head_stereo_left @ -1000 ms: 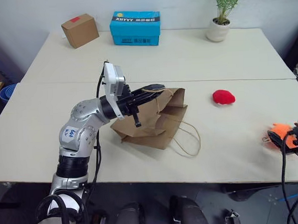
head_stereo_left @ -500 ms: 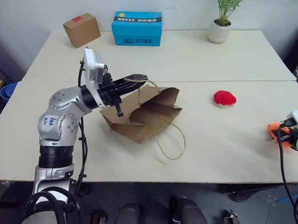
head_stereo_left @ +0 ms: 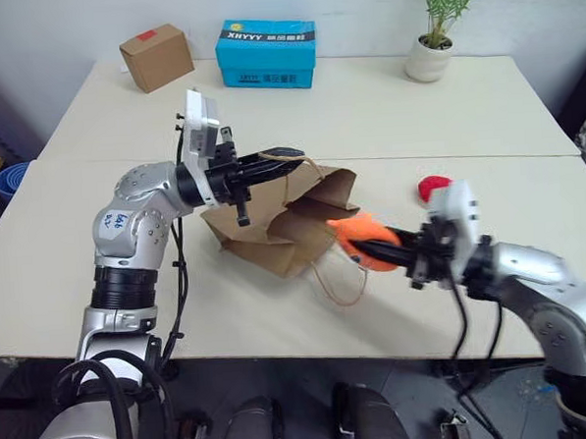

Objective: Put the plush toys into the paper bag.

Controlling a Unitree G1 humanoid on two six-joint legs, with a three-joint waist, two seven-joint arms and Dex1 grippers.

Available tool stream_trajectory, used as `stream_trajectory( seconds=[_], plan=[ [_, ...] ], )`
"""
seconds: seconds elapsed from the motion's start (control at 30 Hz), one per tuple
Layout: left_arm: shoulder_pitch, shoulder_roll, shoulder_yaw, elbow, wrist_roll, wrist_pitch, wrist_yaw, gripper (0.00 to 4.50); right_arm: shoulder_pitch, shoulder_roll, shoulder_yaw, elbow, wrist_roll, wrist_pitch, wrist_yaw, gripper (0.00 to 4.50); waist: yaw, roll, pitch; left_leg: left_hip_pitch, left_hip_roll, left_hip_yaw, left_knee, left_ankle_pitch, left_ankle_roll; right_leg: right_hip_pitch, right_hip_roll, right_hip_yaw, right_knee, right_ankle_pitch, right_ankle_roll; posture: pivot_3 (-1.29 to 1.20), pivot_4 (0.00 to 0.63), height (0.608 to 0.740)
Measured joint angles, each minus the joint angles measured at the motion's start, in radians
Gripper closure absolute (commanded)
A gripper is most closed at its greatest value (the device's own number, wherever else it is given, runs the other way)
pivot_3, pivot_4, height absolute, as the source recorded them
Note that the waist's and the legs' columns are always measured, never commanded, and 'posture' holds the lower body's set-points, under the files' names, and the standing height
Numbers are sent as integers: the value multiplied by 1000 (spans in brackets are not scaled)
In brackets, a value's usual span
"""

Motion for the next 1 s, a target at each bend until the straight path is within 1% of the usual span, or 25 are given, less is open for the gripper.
stream_trajectory(
  seconds=[0.17,0.27,0.37,0.5,0.57,0.6,0.63,0.7,0.73,0.8,0.93,1.0],
  plan=[
    [-2,-24,-6,-4,-3,2,-14,4500,-131,134,156,242,-199,-93,-56,4206,-4,0,0,-1,0,1,0,0,0,-1,2,-2,1,0,0,0,150,740],
    [-1,-42,-9,-7,-4,4,-16,4500,-200,221,214,359,-273,-137,-77,4206,-12,0,0,-1,1,1,0,0,0,-1,3,-2,1,0,0,0,150,740],
    [-1,-59,-15,-13,-5,9,-20,4500,-255,302,248,462,-330,-184,-100,4206,-20,0,0,-1,1,1,0,0,0,-1,2,-2,1,0,0,0,150,740],
    [-1,-64,-18,-15,-5,10,-25,4500,-297,364,252,544,-360,-207,-101,4206,-22,0,0,-1,1,1,0,0,0,-2,2,-2,1,0,0,0,150,740],
    [-1,-67,-18,-14,-4,6,-24,4500,-301,384,245,579,-360,-206,-100,3482,-22,0,0,-1,1,1,0,0,0,-1,2,-2,1,0,0,0,150,740],
    [-1,-69,-18,-14,-4,3,-23,4500,-301,383,245,584,-360,-205,-96,3293,-21,0,0,-1,1,1,0,0,0,-2,1,-2,1,0,0,0,150,740],
    [-1,-68,-17,-14,-3,0,-22,4500,-299,370,244,579,-360,-205,-81,2916,-21,0,0,-1,1,1,0,0,0,-2,1,-2,1,0,0,0,150,740],
    [0,-66,-14,-14,-2,-3,-20,4500,-264,318,219,517,-336,-204,-30,2193,-17,0,0,-2,0,-1,0,0,1,-1,1,-1,1,0,0,0,150,740],
    [3,-61,-10,-15,-2,-4,-18,4500,-222,274,190,463,-307,-208,10,1845,-14,0,0,-3,0,-3,0,0,1,-1,1,-1,-1,0,0,0,150,740],
    [13,-47,3,-14,-1,-7,-14,4500,-133,200,96,377,-237,-221,77,1144,-15,0,0,-6,0,-4,0,0,1,-2,1,-1,-2,0,0,0,150,740],
    [24,-45,5,-15,1,-12,-12,4500,27,123,-72,257,-88,-245,187,1144,-15,0,0,-6,0,-4,1,0,1,-2,2,-3,-2,0,0,0,150,740],
    [32,-45,3,-17,3,-15,-12,4500,101,92,-144,206,-34,-238,196,1144,-17,0,0,-5,0,-4,1,0,1,-2,2,-3,-1,0,0,0,150,740]
  ],
)
